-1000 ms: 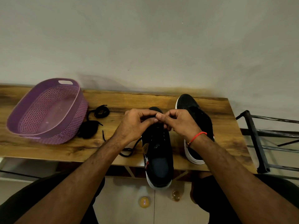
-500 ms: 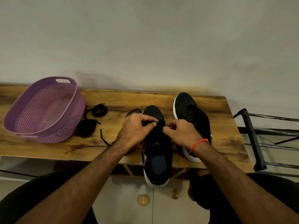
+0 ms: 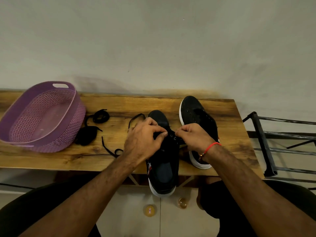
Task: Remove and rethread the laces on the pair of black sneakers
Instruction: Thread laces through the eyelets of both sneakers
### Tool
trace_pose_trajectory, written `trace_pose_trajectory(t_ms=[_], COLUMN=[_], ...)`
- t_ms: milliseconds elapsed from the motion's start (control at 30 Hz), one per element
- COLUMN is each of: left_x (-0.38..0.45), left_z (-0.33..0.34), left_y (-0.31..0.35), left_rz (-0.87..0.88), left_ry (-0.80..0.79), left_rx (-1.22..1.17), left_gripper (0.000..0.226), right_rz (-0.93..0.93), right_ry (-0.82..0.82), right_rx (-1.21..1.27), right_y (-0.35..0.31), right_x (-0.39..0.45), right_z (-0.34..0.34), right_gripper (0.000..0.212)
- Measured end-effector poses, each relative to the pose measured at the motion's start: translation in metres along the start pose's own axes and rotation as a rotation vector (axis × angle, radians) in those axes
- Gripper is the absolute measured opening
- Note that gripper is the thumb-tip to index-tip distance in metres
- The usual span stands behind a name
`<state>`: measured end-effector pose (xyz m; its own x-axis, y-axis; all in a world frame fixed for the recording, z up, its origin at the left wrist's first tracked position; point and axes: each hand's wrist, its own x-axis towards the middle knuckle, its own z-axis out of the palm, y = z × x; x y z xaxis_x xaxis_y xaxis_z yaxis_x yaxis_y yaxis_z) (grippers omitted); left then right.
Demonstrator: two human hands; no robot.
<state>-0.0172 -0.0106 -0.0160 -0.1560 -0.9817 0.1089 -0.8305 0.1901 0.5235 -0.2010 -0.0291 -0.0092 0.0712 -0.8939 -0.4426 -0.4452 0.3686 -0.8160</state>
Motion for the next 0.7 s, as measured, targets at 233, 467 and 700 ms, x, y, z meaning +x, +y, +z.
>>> trace_pose_trajectory(t_ms=[233,467,700], left_x=[-0.004,-0.005,-0.005], left_z=[0.012,0.012,0.014], left_y=[0.006,0.008,0.011], left_rz=[-0.060,-0.089,-0.099], left_ry=[-0.010,-0.021,-0.010], left_rx=[0.102,0.046,0.074], left_gripper=[0.028,0.025,0.027], right_rz=[0.027,0.025,0.053], right_ry=[-0.020,-0.035,-0.056], right_rx=[0.048,0.059,0.145], right_y=[-0.004,-0.007,-0.007], right_x=[-0.005,-0.008,-0.007], right_z=[0.000,-0.001,-0.001], right_gripper=[0.022,0.022,0.022])
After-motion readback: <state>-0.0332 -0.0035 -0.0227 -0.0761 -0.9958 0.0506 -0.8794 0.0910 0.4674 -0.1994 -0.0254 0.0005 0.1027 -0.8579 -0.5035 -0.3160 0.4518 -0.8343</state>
